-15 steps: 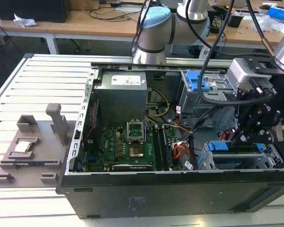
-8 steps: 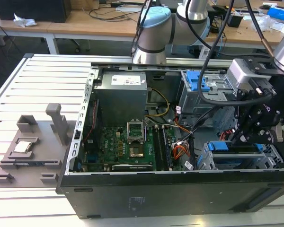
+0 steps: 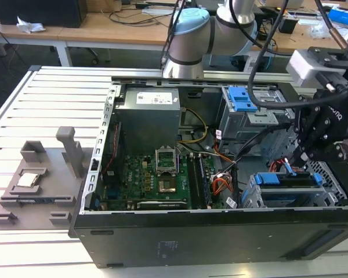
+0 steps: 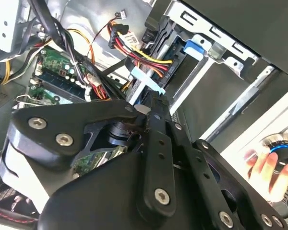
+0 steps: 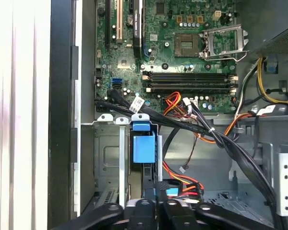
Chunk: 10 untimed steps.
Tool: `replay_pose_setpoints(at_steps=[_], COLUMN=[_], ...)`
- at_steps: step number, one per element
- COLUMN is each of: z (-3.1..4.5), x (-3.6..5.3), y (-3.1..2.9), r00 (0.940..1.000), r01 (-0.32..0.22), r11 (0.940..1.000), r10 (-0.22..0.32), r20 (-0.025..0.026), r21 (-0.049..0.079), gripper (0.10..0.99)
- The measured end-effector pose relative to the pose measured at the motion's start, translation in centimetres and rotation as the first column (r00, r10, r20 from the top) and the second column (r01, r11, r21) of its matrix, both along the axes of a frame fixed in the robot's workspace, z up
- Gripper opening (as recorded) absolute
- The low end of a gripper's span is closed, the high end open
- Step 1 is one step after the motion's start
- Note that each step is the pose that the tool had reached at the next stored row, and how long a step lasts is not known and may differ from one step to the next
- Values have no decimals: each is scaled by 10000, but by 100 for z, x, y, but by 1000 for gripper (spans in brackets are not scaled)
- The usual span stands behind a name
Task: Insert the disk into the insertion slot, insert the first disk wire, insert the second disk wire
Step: 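Insert the second disk wire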
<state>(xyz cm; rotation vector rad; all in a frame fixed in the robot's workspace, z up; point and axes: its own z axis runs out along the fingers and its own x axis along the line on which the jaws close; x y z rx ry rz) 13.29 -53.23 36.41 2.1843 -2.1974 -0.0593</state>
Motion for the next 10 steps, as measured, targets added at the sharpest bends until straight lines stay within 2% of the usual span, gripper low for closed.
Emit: replay_pose_setpoints(at_steps=[2, 10], z=[61, 67], x=[0, 0], y=[16, 16], r00=[10000, 10000], r01=[-1, -1], r11=[10000, 10000], r10=[1, 1], r20=[0, 0], r21=[-1, -1], gripper=[106, 106])
